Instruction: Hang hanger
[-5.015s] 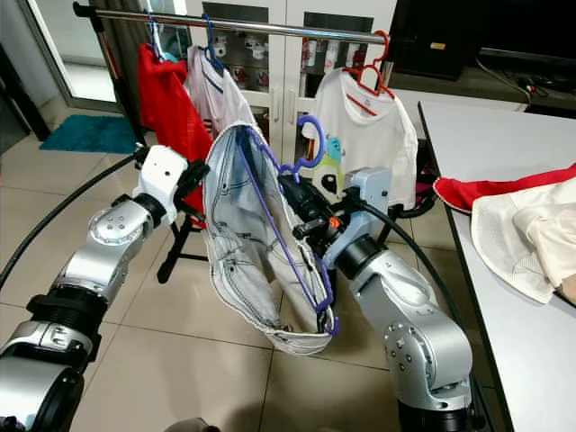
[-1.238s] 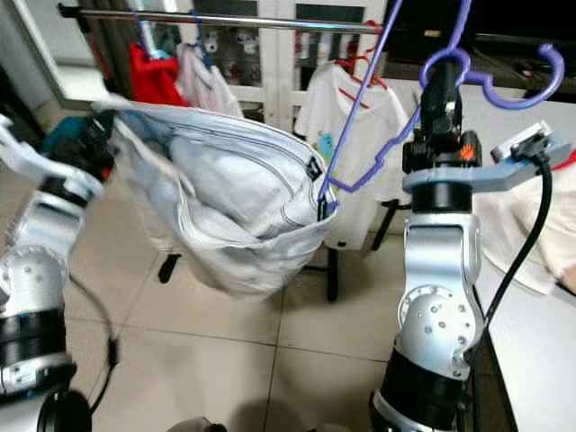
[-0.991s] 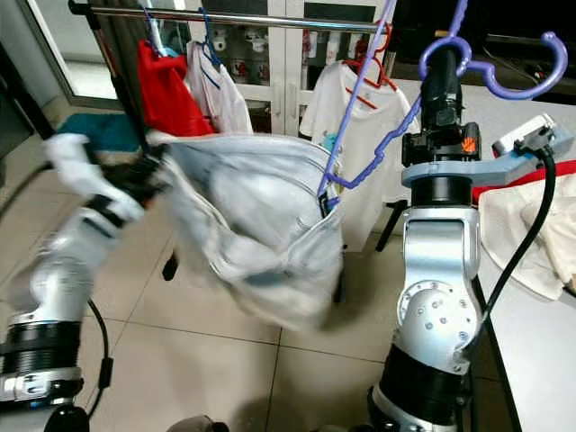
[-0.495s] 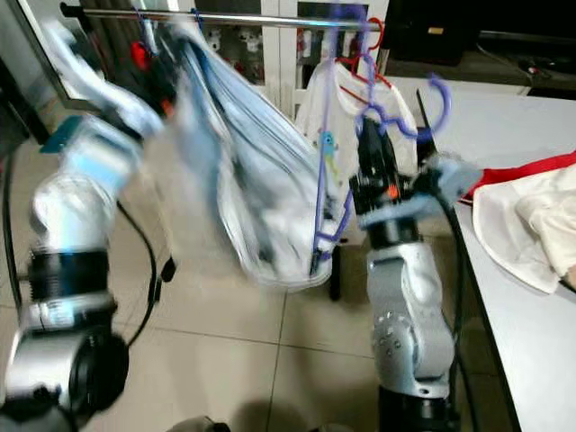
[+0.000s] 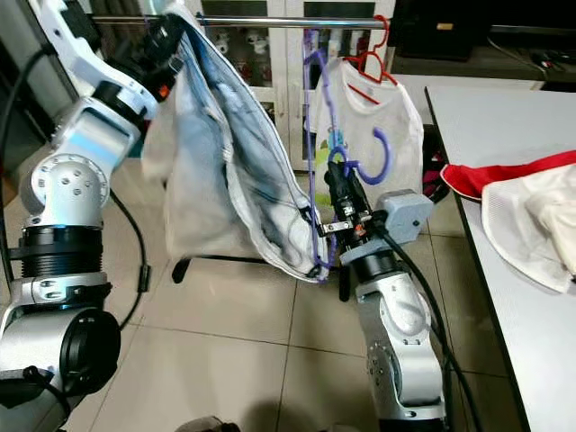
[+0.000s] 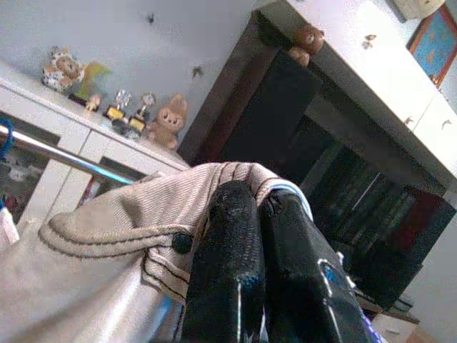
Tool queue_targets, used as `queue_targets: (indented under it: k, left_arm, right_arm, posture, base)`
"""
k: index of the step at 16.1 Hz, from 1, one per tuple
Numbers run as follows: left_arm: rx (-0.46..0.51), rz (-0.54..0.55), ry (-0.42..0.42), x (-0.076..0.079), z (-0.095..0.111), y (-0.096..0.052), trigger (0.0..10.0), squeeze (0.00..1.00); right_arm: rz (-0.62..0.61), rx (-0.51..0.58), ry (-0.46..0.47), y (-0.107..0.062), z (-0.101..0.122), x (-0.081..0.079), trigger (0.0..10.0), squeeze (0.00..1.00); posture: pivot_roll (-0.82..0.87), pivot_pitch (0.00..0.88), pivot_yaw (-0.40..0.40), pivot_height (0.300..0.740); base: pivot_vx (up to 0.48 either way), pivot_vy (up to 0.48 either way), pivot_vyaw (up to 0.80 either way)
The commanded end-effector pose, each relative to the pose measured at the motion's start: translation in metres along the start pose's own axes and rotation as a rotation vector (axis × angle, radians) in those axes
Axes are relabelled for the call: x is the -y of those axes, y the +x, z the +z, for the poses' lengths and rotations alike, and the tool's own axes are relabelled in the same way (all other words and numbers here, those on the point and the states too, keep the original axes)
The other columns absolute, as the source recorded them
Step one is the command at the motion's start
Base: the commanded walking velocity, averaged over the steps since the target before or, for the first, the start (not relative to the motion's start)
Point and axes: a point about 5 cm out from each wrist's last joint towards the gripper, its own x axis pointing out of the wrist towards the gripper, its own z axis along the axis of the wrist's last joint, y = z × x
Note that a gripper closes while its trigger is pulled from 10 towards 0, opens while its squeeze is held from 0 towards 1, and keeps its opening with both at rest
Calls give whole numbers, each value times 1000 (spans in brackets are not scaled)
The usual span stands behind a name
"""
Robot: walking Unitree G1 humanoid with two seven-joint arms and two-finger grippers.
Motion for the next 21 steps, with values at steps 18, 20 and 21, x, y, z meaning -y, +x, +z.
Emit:
queue_targets:
  k: [18, 20, 21]
  left_arm:
    - [-56, -142, -246, 42, -30, 5, 0, 0]
    - [-6, -160, -239, 42, -22, 2, 0, 0]
    - [30, -164, -249, 39, -16, -2, 0, 0]
  right_arm:
    - [-403, 419, 1105, 78, -13, 24, 10000, 0]
    - [-454, 457, 1266, 72, -16, 34, 10000, 0]
    - [-462, 483, 1340, 68, -15, 41, 10000, 0]
  posture:
    - [-68, 0, 148, 740]
    - [-73, 0, 137, 740]
    - [-75, 0, 130, 740]
  base:
    - [0, 0, 0]
    - [0, 0, 0]
    - [0, 0, 0]
